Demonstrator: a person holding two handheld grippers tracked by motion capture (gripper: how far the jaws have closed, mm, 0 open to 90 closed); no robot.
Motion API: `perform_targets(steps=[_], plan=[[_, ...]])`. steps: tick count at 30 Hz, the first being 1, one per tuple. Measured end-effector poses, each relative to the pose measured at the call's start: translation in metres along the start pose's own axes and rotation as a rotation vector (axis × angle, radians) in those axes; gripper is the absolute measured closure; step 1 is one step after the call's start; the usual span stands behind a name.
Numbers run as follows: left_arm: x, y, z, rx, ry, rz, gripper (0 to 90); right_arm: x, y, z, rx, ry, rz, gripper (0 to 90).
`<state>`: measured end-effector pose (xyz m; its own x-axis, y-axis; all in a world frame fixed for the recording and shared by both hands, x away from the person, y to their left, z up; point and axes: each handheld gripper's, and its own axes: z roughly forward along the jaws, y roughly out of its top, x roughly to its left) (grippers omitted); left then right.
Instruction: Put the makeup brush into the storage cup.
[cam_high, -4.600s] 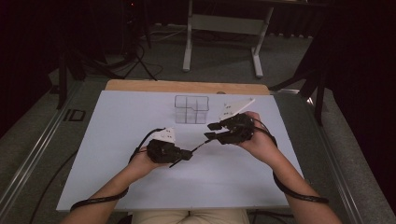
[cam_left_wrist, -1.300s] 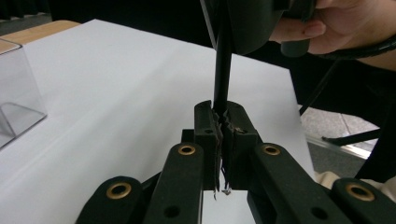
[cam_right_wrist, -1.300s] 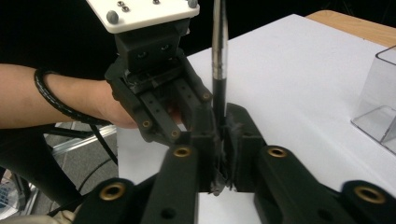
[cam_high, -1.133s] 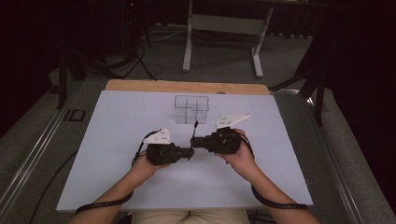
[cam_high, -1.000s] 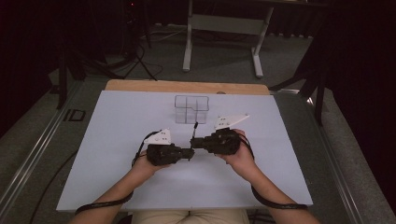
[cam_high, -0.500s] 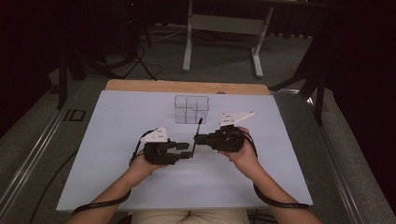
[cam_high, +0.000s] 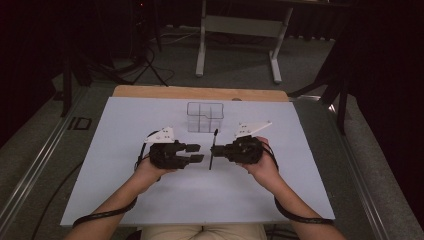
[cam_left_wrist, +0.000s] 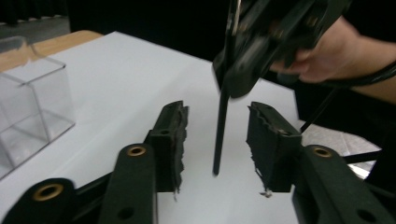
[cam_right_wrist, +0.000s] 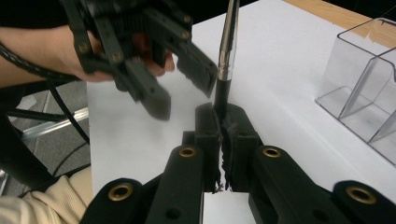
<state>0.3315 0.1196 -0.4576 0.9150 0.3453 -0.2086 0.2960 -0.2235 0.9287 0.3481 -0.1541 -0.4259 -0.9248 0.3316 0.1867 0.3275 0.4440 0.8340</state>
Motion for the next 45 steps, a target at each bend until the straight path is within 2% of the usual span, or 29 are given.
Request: perform_targets(steps=[9,13,17,24,26,27,28,31,33,38,39,41,45], plan=[[-0.002,0.023,0.005,-0.025,-0.032,-0.007,65.6,0.004,0.001,0.005,0.018,0.006,-0.027,85.7],[-0.002,0.026,0.008,-0.047,-0.036,-0.014,69.0,0.006,0.002,0.006,0.017,0.010,-0.032,85.7],[-0.003,0.029,0.011,-0.044,-0.051,-0.016,70.4,0.007,0.001,0.008,0.029,0.011,-0.038,85.7],[-0.003,0.031,0.015,-0.042,-0.032,-0.012,74.6,0.008,0.002,0.010,0.038,0.012,-0.041,85.7],[-0.003,0.030,0.016,-0.047,-0.042,-0.017,80.8,0.008,0.002,0.010,0.037,0.010,-0.042,85.7],[-0.003,0.030,0.016,-0.044,-0.041,-0.013,81.0,0.007,0.002,0.010,0.035,0.010,-0.042,85.7],[-0.003,0.030,0.017,-0.048,-0.037,-0.008,84.7,0.007,0.002,0.010,0.032,0.011,-0.040,85.7],[-0.004,0.030,0.017,-0.051,-0.017,0.000,85.6,0.005,0.002,0.010,0.027,0.013,-0.032,85.6],[-0.004,0.031,0.017,-0.047,-0.009,-0.009,86.0,0.005,0.001,0.010,0.026,0.002,-0.030,85.6],[-0.007,0.033,0.018,-0.026,0.003,0.020,86.6,0.002,0.000,0.010,0.012,0.019,-0.019,84.4],[-0.008,0.034,0.017,-0.024,0.018,0.029,86.6,0.001,-0.001,0.010,0.011,0.029,-0.010,83.9],[-0.007,0.035,0.014,-0.027,0.018,0.025,86.7,0.001,-0.001,0.009,0.002,0.019,-0.008,79.0],[-0.004,0.038,0.004,-0.048,0.046,0.021,86.7,0.001,-0.004,0.005,0.003,0.000,-0.013,73.2]])
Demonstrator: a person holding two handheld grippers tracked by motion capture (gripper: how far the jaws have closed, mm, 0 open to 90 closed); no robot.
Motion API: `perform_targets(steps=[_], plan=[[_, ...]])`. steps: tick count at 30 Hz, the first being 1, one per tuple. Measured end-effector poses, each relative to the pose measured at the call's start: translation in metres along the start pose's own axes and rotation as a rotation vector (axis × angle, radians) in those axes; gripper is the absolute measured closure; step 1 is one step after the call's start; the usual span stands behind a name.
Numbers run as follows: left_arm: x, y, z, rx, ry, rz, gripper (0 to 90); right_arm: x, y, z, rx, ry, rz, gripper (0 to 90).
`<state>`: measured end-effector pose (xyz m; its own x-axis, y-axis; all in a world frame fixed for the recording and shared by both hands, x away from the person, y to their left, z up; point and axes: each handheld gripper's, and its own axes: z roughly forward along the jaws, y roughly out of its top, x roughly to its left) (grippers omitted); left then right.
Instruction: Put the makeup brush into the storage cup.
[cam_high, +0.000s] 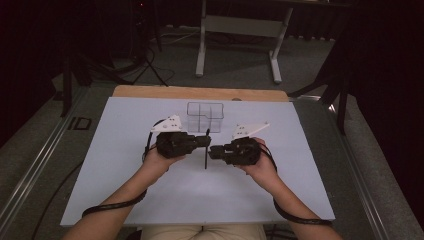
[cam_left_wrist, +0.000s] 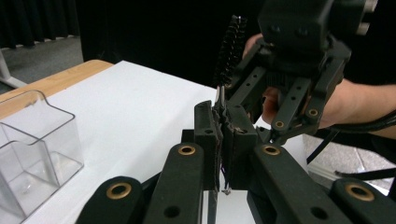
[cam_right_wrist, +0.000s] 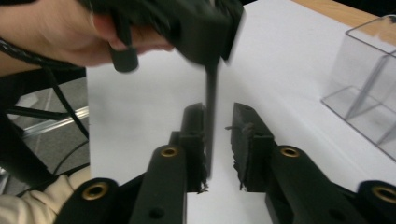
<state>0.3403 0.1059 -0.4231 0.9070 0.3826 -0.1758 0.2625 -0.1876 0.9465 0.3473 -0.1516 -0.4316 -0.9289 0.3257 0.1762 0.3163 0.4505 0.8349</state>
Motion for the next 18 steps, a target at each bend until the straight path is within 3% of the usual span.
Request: perform_targets(steps=[2,4,8,15,16,18], plan=[[0.002,0.002,-0.005,-0.004,0.006,0.003,86.7,0.001,-0.002,-0.003,0.002,-0.015,-0.017,68.9],[0.004,0.005,-0.010,-0.013,0.021,0.005,86.7,-0.001,-0.003,-0.005,-0.001,-0.010,-0.004,63.1],[0.007,0.011,-0.019,-0.024,0.030,0.005,86.7,-0.002,-0.007,-0.007,-0.002,-0.042,0.013,42.9],[0.013,0.021,-0.029,-0.031,0.056,0.023,86.7,-0.001,-0.017,-0.003,0.037,-0.080,0.029,16.8],[0.014,0.023,-0.031,-0.030,0.060,0.025,86.7,-0.001,-0.020,-0.004,0.046,-0.066,0.027,14.3],[0.015,0.026,-0.033,-0.030,0.066,0.027,86.7,-0.001,-0.023,-0.005,0.051,-0.084,0.037,13.8]])
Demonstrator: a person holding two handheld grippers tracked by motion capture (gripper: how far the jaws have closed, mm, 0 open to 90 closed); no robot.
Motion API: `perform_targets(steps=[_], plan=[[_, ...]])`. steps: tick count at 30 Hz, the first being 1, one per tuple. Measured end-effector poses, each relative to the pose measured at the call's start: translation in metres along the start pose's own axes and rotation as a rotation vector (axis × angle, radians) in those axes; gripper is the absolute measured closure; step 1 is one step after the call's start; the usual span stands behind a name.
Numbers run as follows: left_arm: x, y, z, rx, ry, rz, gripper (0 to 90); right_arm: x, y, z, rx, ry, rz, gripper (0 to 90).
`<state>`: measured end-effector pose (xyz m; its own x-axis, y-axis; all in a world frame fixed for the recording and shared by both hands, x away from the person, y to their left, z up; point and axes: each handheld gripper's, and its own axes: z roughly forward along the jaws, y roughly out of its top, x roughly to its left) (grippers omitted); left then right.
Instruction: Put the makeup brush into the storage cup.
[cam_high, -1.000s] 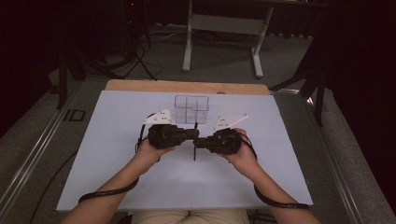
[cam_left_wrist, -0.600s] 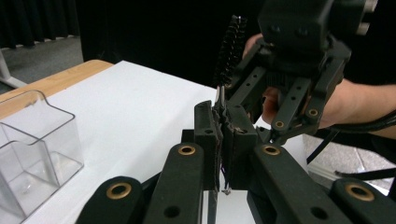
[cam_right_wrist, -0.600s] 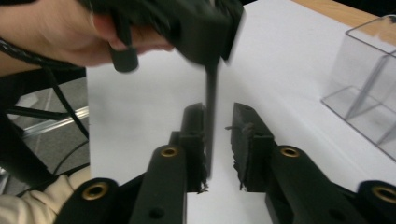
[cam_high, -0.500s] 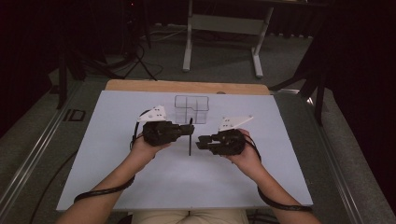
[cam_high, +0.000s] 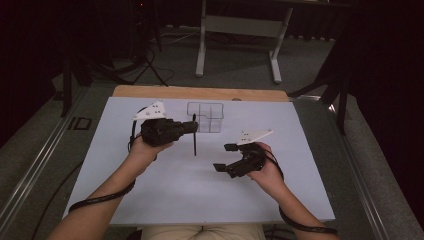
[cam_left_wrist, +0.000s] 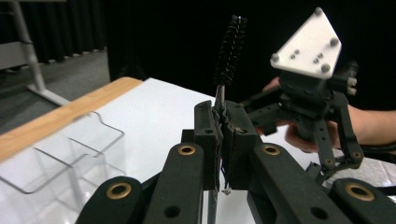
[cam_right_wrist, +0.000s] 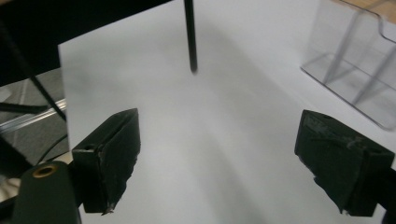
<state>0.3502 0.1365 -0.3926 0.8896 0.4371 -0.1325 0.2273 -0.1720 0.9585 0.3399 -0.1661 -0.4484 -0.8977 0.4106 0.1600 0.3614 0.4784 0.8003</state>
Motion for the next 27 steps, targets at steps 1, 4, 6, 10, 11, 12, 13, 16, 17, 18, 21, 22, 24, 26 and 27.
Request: perform_targets(steps=[1,4,6,10,11,12,13,16,17,18,21,22,24,26,27], plan=[[0.001,0.001,-0.001,-0.005,0.005,-0.003,86.7,0.000,-0.002,-0.001,0.011,-0.002,0.001,13.7],[0.005,0.007,-0.003,-0.006,0.015,-0.006,86.7,-0.002,-0.007,0.000,0.048,-0.049,0.003,13.7],[0.008,0.010,-0.004,-0.007,0.021,-0.002,86.7,-0.003,-0.012,0.000,0.051,-0.089,0.008,13.7],[0.014,0.017,-0.005,0.002,0.033,-0.006,86.7,-0.004,-0.019,-0.005,0.048,-0.121,0.022,13.7],[0.016,0.019,-0.005,0.004,0.042,-0.003,86.7,-0.004,-0.020,-0.006,0.047,-0.125,0.024,13.7],[0.018,0.021,-0.005,0.008,0.045,-0.005,86.7,-0.005,-0.022,-0.008,0.041,-0.132,0.030,13.7],[0.019,0.023,-0.006,0.008,0.052,-0.003,86.6,-0.006,-0.023,-0.010,0.037,-0.138,0.033,13.6],[0.023,0.030,-0.007,-0.001,0.070,-0.001,86.7,-0.009,-0.027,-0.017,0.024,-0.171,0.037,13.6],[0.025,0.033,-0.007,-0.002,0.073,-0.005,86.7,-0.009,-0.029,-0.019,0.027,-0.180,0.041,13.6],[0.027,0.035,-0.008,-0.005,0.077,-0.004,86.6,-0.009,-0.030,-0.021,0.030,-0.189,0.039,13.5],[0.031,0.040,-0.008,-0.016,0.085,-0.009,86.6,-0.012,-0.037,-0.026,0.033,-0.198,0.056,13.5],[0.032,0.040,-0.008,-0.015,0.085,-0.012,86.6,-0.013,-0.040,-0.027,0.033,-0.208,0.064,13.5],[0.035,0.040,-0.006,-0.011,0.091,-0.020,86.6,-0.016,-0.045,-0.032,0.023,-0.218,0.081,13.6],[0.037,0.040,-0.005,-0.011,0.100,-0.019,86.6,-0.020,-0.049,-0.037,0.008,-0.233,0.100,13.6],[0.039,0.041,-0.005,-0.014,0.098,-0.024,86.6,-0.021,-0.051,-0.039,0.001,-0.238,0.109,13.6]])
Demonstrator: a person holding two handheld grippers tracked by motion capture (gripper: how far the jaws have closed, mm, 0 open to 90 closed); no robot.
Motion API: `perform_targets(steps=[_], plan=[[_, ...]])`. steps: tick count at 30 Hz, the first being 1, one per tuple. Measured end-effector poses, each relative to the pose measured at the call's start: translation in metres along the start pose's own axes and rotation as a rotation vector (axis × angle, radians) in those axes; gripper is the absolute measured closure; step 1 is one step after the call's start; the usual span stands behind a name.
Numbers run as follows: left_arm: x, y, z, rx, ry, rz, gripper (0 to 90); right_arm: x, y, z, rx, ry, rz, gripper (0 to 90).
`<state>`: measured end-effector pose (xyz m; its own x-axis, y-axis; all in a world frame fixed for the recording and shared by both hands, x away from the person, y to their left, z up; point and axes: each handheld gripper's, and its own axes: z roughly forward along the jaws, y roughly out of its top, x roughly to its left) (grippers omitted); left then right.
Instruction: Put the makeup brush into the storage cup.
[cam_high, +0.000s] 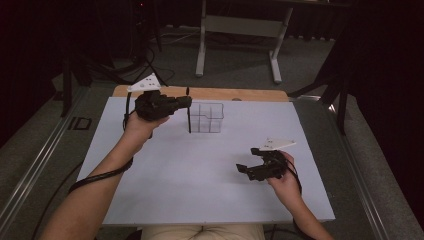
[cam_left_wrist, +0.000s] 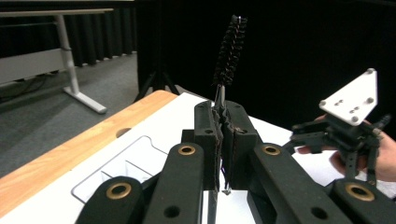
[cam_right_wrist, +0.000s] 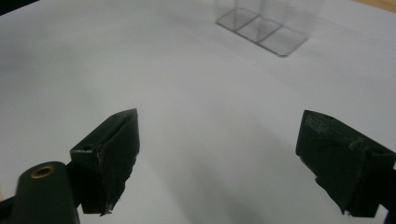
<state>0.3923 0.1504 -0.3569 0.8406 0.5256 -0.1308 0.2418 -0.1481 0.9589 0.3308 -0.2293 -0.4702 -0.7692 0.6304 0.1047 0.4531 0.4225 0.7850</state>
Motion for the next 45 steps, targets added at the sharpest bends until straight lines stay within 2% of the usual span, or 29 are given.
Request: perform_targets(steps=[6,13,19,25,31,37,39,45], plan=[[0.003,0.010,0.004,-0.008,0.035,0.006,86.6,-0.007,-0.007,-0.004,-0.009,-0.027,0.025,13.7],[0.007,0.020,0.014,0.004,0.045,0.007,86.6,-0.008,-0.010,-0.004,0.002,-0.040,0.026,13.7],[0.010,0.033,0.019,-0.006,0.076,0.032,86.6,-0.010,-0.012,-0.007,-0.016,-0.032,0.058,12.7],[0.015,0.045,0.027,-0.001,0.093,0.038,86.6,-0.011,-0.010,-0.010,-0.033,-0.039,0.056,12.7],[0.024,0.052,0.034,-0.016,0.139,0.046,86.5,-0.012,-0.011,-0.010,-0.038,-0.040,0.061,12.7],[0.033,0.053,0.044,-0.022,0.179,0.047,86.5,-0.011,-0.010,-0.011,-0.038,-0.041,0.059,12.7],[0.037,0.052,0.047,-0.035,0.185,0.032,86.5,-0.011,-0.010,-0.011,-0.039,-0.038,0.060,12.7],[0.045,0.044,0.058,-0.007,0.206,0.025,86.4,-0.011,-0.010,-0.010,-0.036,-0.034,0.057,12.7]])
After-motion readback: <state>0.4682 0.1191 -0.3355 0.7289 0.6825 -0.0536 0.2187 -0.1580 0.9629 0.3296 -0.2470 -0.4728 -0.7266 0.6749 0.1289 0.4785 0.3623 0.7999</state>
